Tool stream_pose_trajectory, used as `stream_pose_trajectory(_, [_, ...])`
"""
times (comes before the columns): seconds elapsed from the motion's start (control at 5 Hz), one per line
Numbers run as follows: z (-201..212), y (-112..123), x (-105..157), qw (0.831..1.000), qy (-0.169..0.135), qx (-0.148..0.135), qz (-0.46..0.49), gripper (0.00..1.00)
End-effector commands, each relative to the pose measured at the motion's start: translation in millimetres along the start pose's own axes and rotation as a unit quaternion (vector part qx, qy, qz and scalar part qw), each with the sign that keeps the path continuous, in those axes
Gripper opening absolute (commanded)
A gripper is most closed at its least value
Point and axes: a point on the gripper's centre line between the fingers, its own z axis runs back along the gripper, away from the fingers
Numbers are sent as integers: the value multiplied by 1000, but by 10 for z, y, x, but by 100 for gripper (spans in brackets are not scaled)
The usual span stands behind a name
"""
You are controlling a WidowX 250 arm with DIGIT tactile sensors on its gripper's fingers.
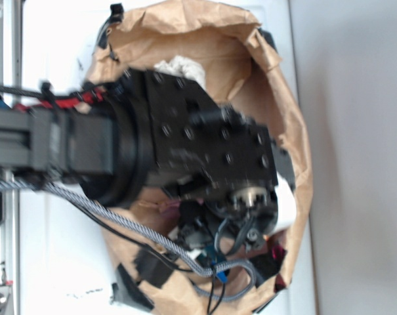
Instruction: Grab the plastic pickle.
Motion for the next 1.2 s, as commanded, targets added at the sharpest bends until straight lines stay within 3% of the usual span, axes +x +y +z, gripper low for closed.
stream_pose_trajectory(0.0, [-229,-193,159,1000,18,-5,-10,100])
stream_pose_trajectory(0.8, [-206,-315,140,999,13,-15,-43,100])
stream_pose_trajectory(1.0, [-185,-320,121,999,10,-9,-34,65])
